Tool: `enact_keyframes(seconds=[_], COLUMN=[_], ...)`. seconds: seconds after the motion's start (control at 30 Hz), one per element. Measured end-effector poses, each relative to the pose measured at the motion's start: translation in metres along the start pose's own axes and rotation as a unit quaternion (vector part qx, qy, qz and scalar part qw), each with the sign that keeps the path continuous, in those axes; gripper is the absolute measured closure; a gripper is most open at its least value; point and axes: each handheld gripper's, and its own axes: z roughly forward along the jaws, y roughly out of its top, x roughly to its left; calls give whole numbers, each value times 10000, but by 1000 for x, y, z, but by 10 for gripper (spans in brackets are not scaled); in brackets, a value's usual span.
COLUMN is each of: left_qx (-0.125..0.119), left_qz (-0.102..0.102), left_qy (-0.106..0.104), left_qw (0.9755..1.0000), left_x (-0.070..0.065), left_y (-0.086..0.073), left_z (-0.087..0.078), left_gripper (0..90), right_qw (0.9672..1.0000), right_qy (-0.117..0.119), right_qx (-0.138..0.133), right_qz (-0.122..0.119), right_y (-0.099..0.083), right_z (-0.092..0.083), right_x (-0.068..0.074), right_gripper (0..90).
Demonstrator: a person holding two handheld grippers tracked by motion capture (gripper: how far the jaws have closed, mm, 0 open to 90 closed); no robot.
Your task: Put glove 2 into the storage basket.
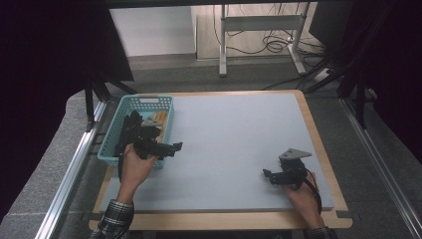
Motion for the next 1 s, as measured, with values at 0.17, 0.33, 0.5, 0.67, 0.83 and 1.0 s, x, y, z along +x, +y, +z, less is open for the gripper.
enact_keyframes(seconds=[0.17, 0.33, 0.5, 0.67, 0.83, 1.0], left_qx=[-4, -17, -20, -46, -38, -78], left_qz=[88, 168, 234, 284, 362, 458], left_qy=[-68, -175, -259, -319, -376, -409], left_qw=[9999, 9997, 9994, 9991, 9986, 9981], left_x=[-9, -18, -26, -32, -38, -46], left_y=[1, 2, 3, 3, 3, 5], left_z=[5, 11, 17, 22, 27, 33], left_gripper=[14, 11, 11, 11, 10, 10], right_qw=[10000, 10000, 10000, 10000, 10000, 10000], right_qy=[-2, -2, -2, 1, 14, 22], right_qx=[-7, -7, -7, -6, -4, 2], right_qz=[-17, -16, -18, -17, -7, -3], right_y=[0, 0, 0, 0, 0, 0], right_z=[0, 0, 0, 0, 0, 0], right_x=[0, 0, 0, 0, 0, -1], right_gripper=[163, 163, 163, 163, 162, 161])
